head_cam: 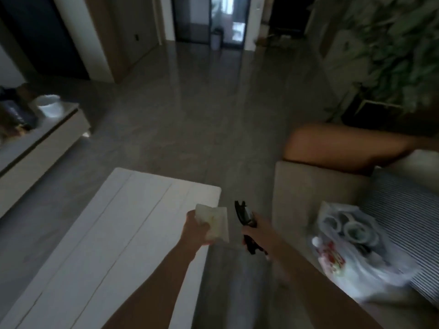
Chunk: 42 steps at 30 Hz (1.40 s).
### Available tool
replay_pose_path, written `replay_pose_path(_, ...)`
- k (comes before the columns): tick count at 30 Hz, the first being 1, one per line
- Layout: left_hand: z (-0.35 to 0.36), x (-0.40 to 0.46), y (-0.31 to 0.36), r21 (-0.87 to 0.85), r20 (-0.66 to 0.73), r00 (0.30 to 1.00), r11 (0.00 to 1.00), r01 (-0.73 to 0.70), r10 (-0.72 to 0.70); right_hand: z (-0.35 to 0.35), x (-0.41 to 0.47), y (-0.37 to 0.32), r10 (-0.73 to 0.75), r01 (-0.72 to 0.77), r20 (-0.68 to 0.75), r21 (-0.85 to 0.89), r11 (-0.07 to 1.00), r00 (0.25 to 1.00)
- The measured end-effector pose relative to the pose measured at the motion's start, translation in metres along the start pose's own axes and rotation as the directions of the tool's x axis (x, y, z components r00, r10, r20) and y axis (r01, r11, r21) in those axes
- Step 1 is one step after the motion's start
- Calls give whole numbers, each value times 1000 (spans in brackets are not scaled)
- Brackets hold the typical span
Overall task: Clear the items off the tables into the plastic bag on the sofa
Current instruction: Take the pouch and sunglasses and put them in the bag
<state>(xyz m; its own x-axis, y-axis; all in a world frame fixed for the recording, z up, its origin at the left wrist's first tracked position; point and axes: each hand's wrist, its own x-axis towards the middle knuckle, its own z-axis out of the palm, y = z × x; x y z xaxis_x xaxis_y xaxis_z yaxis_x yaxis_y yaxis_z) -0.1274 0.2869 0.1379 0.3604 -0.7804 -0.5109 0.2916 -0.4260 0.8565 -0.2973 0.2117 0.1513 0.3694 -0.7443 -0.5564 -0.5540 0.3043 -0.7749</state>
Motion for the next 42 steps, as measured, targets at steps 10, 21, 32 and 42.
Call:
replay_pose_path(10,201,1,-23,148,173,979,986,81,-106,-177,-62,105,280,-119,-296,465,877,913)
replay_pose_path(21,371,6,-50,302,206,963,948,104,-171,-300,-42,219,450,-93,-336,709,699,827)
replay_pose_path(32,466,74,-79,590,291,893,799,116,-344,-332,-21,230,658,-192,-173,875,444,733)
replay_pose_path(42,516,125,-97,755,356,788,651,76,-503,-359,22,254,718,-115,-237,907,405,655)
